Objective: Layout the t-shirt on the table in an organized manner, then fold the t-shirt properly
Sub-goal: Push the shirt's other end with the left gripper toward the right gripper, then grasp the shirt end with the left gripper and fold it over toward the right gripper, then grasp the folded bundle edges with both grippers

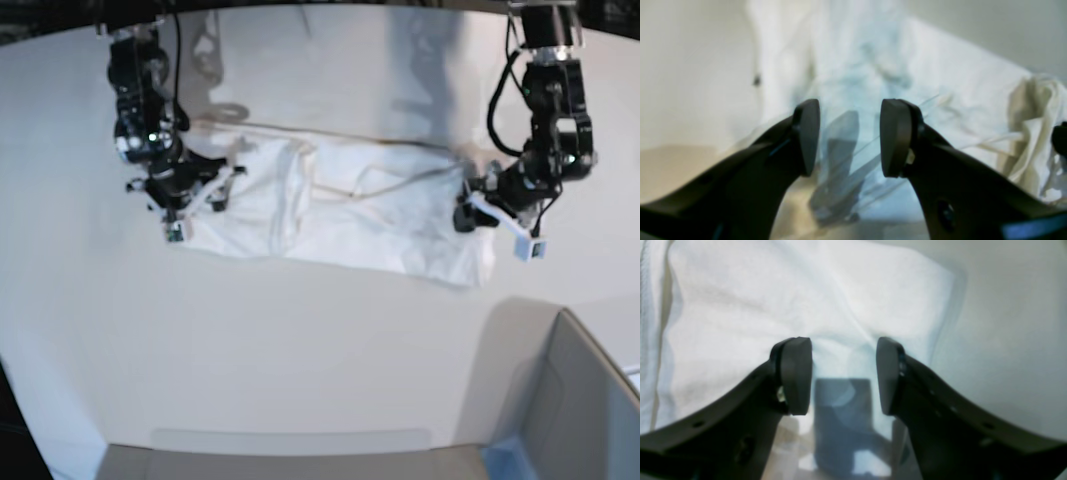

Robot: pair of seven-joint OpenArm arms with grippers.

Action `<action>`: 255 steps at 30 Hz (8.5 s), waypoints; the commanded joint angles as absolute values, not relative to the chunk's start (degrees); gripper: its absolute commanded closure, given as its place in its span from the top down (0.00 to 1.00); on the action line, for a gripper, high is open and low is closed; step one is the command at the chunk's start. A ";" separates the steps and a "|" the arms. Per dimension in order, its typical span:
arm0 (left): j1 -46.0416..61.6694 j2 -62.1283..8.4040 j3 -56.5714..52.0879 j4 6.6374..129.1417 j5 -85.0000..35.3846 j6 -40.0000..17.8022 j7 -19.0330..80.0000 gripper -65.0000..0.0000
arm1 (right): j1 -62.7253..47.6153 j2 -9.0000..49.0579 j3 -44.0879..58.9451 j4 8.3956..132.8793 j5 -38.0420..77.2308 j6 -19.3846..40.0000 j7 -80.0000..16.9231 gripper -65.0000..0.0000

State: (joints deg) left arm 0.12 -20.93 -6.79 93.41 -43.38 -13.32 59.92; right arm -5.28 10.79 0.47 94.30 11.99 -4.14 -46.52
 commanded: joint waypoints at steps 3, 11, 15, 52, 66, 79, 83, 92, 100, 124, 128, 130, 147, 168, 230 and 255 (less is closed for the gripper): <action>-0.31 -21.76 -5.67 93.76 -43.65 -13.32 57.54 0.43 | -5.41 10.95 0.48 94.55 11.74 -4.44 -48.75 0.48; -2.59 -20.88 -5.14 91.82 -33.63 -13.23 56.57 0.43 | -5.58 11.12 0.66 94.55 11.74 -4.44 -48.75 0.48; -2.77 -20.88 -5.05 91.82 -29.58 -13.23 54.81 0.43 | -5.58 11.12 0.48 94.55 11.74 -4.44 -48.75 0.48; -6.73 -24.31 1.19 76.26 -29.41 -13.76 54.37 0.00 | -5.93 10.95 0.40 99.12 12.09 -4.18 -48.22 0.48; -1.98 -24.04 -4.53 96.48 -29.32 -13.67 59.38 0.00 | -6.73 10.77 0.48 106.68 12.18 -4.09 -42.95 0.48; -2.42 -17.01 1.54 113.27 -29.23 -13.32 71.43 0.00 | -11.38 10.77 1.36 106.42 12.18 -4.53 -42.86 0.48; -2.42 -13.67 4.09 114.95 -29.41 -13.32 71.87 0.00 | -12.70 9.10 6.29 106.42 12.26 -4.53 -42.68 0.48; -4.18 -8.31 10.33 116.18 -29.58 -13.32 71.87 0.00 | -14.02 7.78 14.20 103.25 12.26 -4.18 -42.95 0.48; -4.53 -2.77 15.87 116.09 -29.23 -13.23 71.87 0.00 | -14.02 7.78 13.93 100.26 12.18 -4.18 -42.77 0.48; -8.13 0.31 24.75 108.70 -29.23 -6.99 69.93 0.00 | -14.11 7.25 13.85 100.79 12.26 -4.18 -42.95 0.48; -8.40 0.31 24.84 106.07 -29.41 -6.99 68.09 0.00 | -15.43 8.04 14.29 101.76 17.10 -4.18 -42.95 0.48; -8.40 0.31 24.84 104.57 -29.32 -6.99 67.91 0.00 | -16.22 8.66 14.29 102.81 19.21 -4.18 -42.95 0.48; -8.48 1.36 24.84 103.08 -29.67 -6.99 65.54 0.41 | -16.40 8.92 18.51 103.52 19.47 -4.35 -42.95 0.48; -2.42 -2.42 22.64 108.97 -29.23 -6.99 65.54 0.23 | -15.96 8.92 27.38 103.52 19.82 -4.26 -42.68 0.48; -9.19 -2.86 22.11 97.63 -29.23 -7.08 54.29 0.13 | -19.30 12.88 9.71 111.08 32.92 6.64 -40.92 0.03; -18.86 -3.91 22.46 86.37 -29.23 -7.08 53.67 0.13 | -24.66 7.96 9.89 112.13 32.84 6.46 -41.01 0.03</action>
